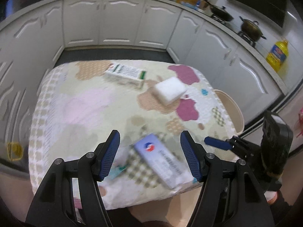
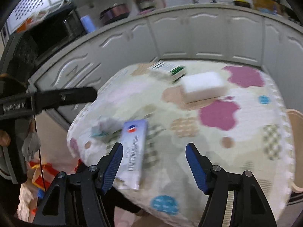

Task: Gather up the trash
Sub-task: 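Move both tools back over the remaining trash on the table, then grasp the white medicine box with the right tool while the left tool grasps a plastic wrapper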

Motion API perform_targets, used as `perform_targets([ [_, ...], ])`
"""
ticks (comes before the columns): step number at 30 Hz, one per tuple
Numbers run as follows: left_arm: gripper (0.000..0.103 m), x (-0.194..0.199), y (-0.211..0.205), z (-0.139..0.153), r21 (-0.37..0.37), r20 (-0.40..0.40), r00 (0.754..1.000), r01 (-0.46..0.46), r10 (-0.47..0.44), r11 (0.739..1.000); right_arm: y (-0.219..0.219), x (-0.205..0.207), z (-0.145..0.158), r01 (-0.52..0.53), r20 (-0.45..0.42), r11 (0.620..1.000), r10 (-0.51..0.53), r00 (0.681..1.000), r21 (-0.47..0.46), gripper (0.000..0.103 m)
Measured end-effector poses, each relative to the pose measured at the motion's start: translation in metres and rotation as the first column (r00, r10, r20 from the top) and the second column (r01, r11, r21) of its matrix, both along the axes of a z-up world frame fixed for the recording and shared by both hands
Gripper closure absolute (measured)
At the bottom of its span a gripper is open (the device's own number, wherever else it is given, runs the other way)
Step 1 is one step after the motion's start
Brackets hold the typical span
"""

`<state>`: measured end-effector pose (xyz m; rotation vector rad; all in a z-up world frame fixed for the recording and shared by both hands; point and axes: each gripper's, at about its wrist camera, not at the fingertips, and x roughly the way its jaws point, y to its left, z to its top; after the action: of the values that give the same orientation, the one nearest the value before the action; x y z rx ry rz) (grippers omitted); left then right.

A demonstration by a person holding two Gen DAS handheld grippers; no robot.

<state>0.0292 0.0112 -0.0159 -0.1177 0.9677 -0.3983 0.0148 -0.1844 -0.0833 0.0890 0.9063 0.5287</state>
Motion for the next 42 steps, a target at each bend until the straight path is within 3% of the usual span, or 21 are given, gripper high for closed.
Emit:
perform_targets([
  [9, 0.038, -0.008, 0.033, -0.036, 0.019, -0.081, 0.996, -0.045, 0.047, 0.999, 0.056, 0.016, -0.03, -0.084, -0.056, 0.993, 0.08, 0.995, -0.081, 0.035],
  [11, 0.038, -0.009, 0.036, -0.046, 0.029, -0.098, 0.994, -0.046, 0.049, 0.999, 0.056, 0.022, -0.036, -0.082, -0.07, 0.991, 0.075, 0.995, -0.104, 0.043],
  [12, 0.038, -0.01, 0.037, -0.049, 0.031, -0.102, 0.994, -0.046, 0.049, 0.998, 0.055, 0.024, -0.039, -0.086, -0.077, 0.99, 0.078, 0.994, -0.107, 0.055],
  [14, 0.038, -0.01, 0.036, -0.055, 0.033, -0.109, 0.993, -0.04, 0.044, 0.999, 0.051, 0.025, -0.039, -0.091, -0.078, 0.992, 0.084, 0.993, -0.092, 0.059],
  [18, 0.038, -0.008, 0.031, -0.067, 0.053, -0.113, 0.993, -0.02, 0.026, 0.998, 0.04, 0.023, -0.036, -0.069, -0.051, 0.988, 0.062, 0.997, -0.141, 0.06],
  [24, 0.038, 0.004, 0.017, -0.083, 0.078, -0.112, 0.994, -0.001, 0.01, 0.997, 0.007, 0.029, -0.033, 0.029, -0.063, 0.99, -0.038, 0.997, -0.138, 0.06],
  [28, 0.039, 0.012, 0.011, -0.09, 0.063, -0.11, 0.994, -0.002, 0.009, 0.998, 0.001, 0.033, -0.03, 0.06, -0.058, 0.99, -0.067, 0.996, -0.125, 0.05],
  [33, 0.063, 0.012, 0.009, -0.09, 0.056, -0.09, 0.996, -0.01, 0.015, 0.998, 0.014, 0.036, -0.031, 0.025, -0.046, 0.987, -0.032, 0.998, -0.156, 0.051],
  [34, 0.065, 0.012, 0.009, -0.089, 0.057, -0.088, 0.996, -0.014, 0.019, 0.998, 0.015, 0.036, -0.033, 0.021, -0.051, 0.986, -0.03, 0.998, -0.168, 0.059],
  [36, 0.07, 0.011, 0.01, -0.087, 0.054, -0.079, 0.997, -0.021, 0.025, 0.998, 0.015, 0.036, -0.035, 0.02, -0.055, 0.987, -0.029, 0.998, -0.159, 0.059],
  [42, 0.075, 0.006, 0.004, -0.07, 0.051, -0.036, 0.999, -0.016, 0.018, 0.999, 0.005, 0.027, -0.016, 0.027, -0.008, 0.993, -0.028, 1.0, -0.113, 0.059],
])
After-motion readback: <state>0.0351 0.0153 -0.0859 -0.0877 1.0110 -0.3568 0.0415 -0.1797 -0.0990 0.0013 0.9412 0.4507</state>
